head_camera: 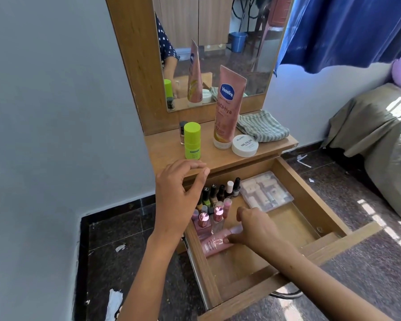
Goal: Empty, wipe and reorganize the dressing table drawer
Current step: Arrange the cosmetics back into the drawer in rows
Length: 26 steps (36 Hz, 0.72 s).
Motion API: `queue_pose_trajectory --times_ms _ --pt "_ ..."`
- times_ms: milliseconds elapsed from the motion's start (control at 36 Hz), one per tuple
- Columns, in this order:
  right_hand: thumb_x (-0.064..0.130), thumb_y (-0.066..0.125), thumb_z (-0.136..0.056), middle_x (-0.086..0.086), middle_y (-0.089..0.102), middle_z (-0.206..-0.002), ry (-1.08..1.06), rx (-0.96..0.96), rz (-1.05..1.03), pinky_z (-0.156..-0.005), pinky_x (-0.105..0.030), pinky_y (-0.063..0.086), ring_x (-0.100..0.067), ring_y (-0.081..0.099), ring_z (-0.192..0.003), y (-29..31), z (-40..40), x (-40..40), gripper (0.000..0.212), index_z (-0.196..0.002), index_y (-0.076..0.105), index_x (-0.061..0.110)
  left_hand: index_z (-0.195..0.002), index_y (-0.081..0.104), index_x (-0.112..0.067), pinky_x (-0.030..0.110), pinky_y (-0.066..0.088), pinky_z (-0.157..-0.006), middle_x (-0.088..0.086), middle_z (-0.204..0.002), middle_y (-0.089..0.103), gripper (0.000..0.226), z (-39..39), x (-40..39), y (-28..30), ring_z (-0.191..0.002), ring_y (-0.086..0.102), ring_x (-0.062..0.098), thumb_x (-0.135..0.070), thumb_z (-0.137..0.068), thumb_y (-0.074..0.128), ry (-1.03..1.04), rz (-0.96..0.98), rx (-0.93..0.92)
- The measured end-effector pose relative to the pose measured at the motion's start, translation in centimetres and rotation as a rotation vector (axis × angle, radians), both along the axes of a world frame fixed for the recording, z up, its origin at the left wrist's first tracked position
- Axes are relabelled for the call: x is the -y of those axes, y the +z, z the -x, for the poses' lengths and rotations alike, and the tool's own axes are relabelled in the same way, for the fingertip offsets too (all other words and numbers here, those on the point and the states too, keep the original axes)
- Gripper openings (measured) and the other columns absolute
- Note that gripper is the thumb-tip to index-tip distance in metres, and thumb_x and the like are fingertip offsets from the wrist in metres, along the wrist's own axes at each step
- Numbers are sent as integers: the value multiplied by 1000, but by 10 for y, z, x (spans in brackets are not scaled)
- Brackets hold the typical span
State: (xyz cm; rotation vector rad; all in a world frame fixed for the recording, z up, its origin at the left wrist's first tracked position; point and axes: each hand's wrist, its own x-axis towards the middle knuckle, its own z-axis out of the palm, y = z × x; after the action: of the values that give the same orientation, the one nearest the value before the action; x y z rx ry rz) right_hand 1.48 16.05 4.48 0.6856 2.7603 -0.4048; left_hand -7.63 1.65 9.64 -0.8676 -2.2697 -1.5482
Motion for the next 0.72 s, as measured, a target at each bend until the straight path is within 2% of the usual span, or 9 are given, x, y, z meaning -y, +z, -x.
queue_pose_trajectory --times_ms 139,250,361,472,556,639,722 --pt "54 70 -77 -2 63 -110 33 13 -101 -76 -30 54 -19 62 -99 18 0 -6 55 -117 55 18 -99 69 -27 43 47 -92 -17 -101 66 14 2 2 -3 -103 58 0 -35 -90 63 49 14 -18" --pt "53 68 -80 3 66 -107 -1 -106 -111 -77 -32 56 -17 64 -96 39 3 -16 47 -116 58 25 -107 66 -24 44 46 -92 -16 -105 64 20 5 1 -5 -102 55 0 -35 -90 63 140 -13 -39" --pt "47 69 -81 10 68 -96 -21 -304 -16 -73 -33 55 -12 64 -90 55 11 -22 30 -103 64 28 -125 56 -20 41 45 -96 -9 -120 59 41 16 -4 -3 -113 49 8 -37 -88 64 223 -23 -25" --pt "46 69 -81 15 69 -84 -25 -482 75 -65 -29 53 -3 62 -81 63 23 -21 21 -91 65 28 -141 41 -20 43 40 -101 -4 -136 51 65 40 -14 -5 -122 42 13 -43 -85 65 221 83 53" --pt "43 71 -80 15 69 -82 -41 -593 177 -71 -31 56 1 64 -77 63 31 -21 19 -90 67 28 -138 42 -20 44 40 -97 -6 -127 57 69 56 -22 -9 -114 48 16 -44 -80 70 192 118 67" --pt "39 74 -78 16 69 -80 -58 -688 265 -72 -30 57 3 65 -74 61 38 -22 17 -89 68 28 -126 55 -19 46 45 -91 -5 -117 63 59 65 -28 -12 -105 54 17 -46 -76 72 203 109 66" --pt "32 79 -75 15 71 -84 -51 -763 363 -76 -29 58 5 66 -76 60 43 -25 24 -94 69 24 -114 61 -20 45 48 -84 -5 -108 66 50 70 -32 -14 -98 57 16 -48 -74 72 225 68 66"
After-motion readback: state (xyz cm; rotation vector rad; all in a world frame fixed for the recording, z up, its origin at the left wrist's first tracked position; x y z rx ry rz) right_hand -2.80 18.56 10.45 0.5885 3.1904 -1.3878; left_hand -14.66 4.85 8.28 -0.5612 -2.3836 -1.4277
